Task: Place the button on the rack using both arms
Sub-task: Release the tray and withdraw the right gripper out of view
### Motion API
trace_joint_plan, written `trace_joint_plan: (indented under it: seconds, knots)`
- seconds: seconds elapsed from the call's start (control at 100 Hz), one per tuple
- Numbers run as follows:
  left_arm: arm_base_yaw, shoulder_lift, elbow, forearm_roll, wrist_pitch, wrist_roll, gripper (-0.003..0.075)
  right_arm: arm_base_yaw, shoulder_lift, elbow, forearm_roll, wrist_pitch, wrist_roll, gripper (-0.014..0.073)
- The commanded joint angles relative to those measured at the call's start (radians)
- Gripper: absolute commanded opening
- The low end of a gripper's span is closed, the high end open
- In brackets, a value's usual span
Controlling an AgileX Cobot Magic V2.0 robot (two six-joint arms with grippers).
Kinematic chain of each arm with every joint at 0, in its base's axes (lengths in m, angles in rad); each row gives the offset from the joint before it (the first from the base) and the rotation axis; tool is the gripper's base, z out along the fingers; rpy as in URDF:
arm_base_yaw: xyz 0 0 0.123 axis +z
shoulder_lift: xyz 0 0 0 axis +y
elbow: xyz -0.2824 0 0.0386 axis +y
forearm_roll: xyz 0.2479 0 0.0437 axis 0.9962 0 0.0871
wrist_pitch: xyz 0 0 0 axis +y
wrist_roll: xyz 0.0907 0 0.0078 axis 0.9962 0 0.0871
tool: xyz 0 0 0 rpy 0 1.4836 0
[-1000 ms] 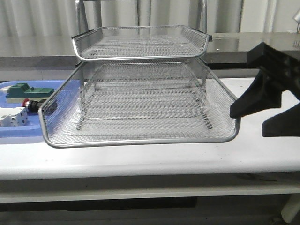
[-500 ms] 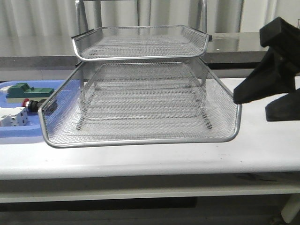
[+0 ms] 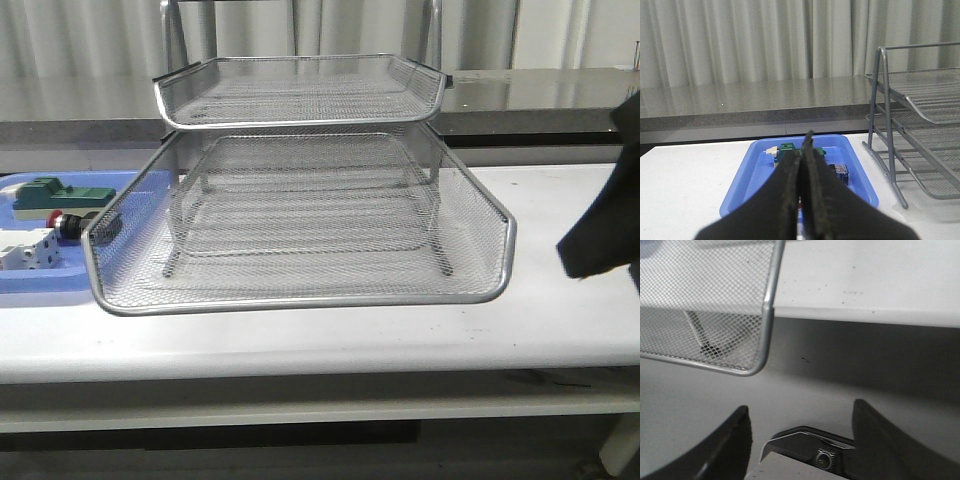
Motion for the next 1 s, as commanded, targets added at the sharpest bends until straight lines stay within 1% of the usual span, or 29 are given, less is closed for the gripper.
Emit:
trace_joint_plan:
  seconds: [0.0, 0.09, 0.16, 0.39, 0.49, 0.68, 0.75, 0.88, 0.93, 0.99]
  knots:
    - [0.003, -0.031, 0.033, 0.001, -0.082, -0.008, -0.002, -0.043, -0.053, -0.08, -0.15, 0.074, 0.085, 0.0454]
    - [0.003, -0.031, 0.033, 0.001, -0.082, -0.008, -0.002, -0.07, -0.091, -0.138, -0.287, 0.136, 0.142, 0.0454]
    - [0.003, -0.031, 0.033, 0.001, -0.082, -0.008, -0.002, -0.074, -0.128, -0.175, -0.358, 0.172, 0.162, 0.0454]
    - [0.003, -0.031, 0.033, 0.001, -0.082, -0.008, -0.002, -0.074, -0.27, -0.247, -0.44, 0.248, 0.183, 0.0454]
    - [0.003, -0.031, 0.033, 0.001, -0.082, -0.008, -0.002, -0.074, -0.352, -0.253, -0.503, 0.27, 0.208, 0.0454]
    - [0.003, -0.031, 0.033, 0.001, -0.082, -0.008, -0.002, -0.074, -0.506, -0.253, -0.645, 0.299, 0.333, 0.0454]
    - [0.003, -0.031, 0.033, 0.001, -0.082, -0.008, -0.002, -0.074, -0.547, -0.253, -0.665, 0.311, 0.358, 0.0454]
    - [0.003, -0.031, 0.033, 0.001, -0.082, -0.008, -0.002, -0.074, -0.59, -0.253, -0.666, 0.339, 0.362, 0.0449]
    - [0.003, -0.031, 0.033, 0.001, -0.082, -0.008, -0.002, -0.074, -0.597, -0.253, -0.666, 0.352, 0.362, 0.0433]
    - [0.003, -0.031, 0.033, 0.001, -0.082, -0.008, -0.002, -0.074, -0.599, -0.253, -0.668, 0.369, 0.362, 0.0387]
